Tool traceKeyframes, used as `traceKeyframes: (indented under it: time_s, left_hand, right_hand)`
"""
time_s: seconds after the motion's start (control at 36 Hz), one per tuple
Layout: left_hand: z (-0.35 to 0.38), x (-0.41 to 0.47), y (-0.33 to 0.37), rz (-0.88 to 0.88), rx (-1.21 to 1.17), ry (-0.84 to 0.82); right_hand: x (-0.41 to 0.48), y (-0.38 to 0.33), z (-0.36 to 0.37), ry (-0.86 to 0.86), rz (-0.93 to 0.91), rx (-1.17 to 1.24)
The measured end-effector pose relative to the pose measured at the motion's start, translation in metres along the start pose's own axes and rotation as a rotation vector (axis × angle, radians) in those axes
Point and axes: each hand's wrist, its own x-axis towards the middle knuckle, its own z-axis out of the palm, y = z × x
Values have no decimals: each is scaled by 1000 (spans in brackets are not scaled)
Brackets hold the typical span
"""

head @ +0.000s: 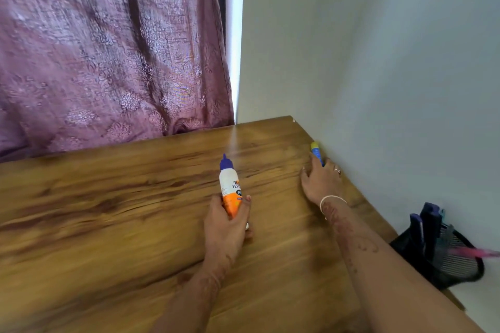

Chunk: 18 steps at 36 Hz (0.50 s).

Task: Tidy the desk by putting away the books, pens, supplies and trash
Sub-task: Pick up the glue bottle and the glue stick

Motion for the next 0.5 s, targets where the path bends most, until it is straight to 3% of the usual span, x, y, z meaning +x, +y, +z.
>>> traceKeyframes:
  time_s: [0.28,0.5]
  left_hand:
    - [0,0,2,7,11,-5]
    - [-1,-3,5,-27,-3,-4]
  right_hand:
    - [-3,3,-5,151,-91,54]
    - [-35,-4,-30,211,-23,307]
